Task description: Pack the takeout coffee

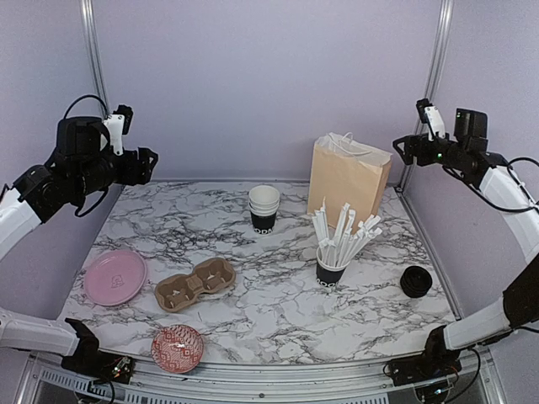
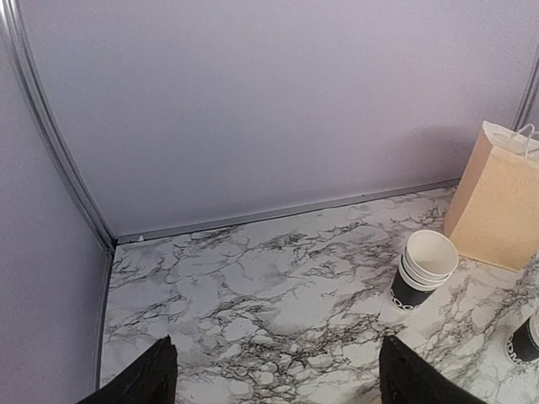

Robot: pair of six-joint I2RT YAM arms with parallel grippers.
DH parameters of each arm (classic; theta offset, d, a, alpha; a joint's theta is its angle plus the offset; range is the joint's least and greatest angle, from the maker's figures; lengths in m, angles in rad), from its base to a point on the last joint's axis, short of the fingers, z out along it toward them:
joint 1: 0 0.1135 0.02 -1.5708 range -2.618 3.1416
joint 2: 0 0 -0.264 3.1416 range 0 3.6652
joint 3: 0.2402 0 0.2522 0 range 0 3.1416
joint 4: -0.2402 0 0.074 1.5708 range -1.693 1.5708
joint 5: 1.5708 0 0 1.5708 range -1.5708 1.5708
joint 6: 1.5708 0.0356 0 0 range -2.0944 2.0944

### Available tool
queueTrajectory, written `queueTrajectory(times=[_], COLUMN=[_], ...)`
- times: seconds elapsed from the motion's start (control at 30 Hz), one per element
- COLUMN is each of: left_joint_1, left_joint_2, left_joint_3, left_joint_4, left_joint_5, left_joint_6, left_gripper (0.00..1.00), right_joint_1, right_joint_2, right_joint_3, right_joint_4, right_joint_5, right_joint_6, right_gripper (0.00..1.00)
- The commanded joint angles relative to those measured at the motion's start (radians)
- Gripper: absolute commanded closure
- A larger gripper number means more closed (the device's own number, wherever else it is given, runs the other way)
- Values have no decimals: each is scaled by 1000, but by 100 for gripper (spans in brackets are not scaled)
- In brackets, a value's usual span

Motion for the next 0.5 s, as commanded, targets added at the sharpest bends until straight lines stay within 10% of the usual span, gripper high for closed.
queueTrajectory(times=[0.0,0.27,0.47], left_joint_1=[-56,-152,-178], left_joint_2=[17,136,313], left_joint_3=[13,61,208], left_joint_4=[-7,-96,-196], left_joint_5=[123,166,144], left_joint_6=[-13,-1,-31], left_gripper=[15,15,23], right_joint_1=[-4,64,268], right_joint_2=[-47,-68,-41], right_joint_3=[-13,33,79], right_joint_4=[-47,-260,-386], right_joint_5=[-37,-364,-303], right_joint_6=[-8,-224,-380], right_gripper=[4,11,24])
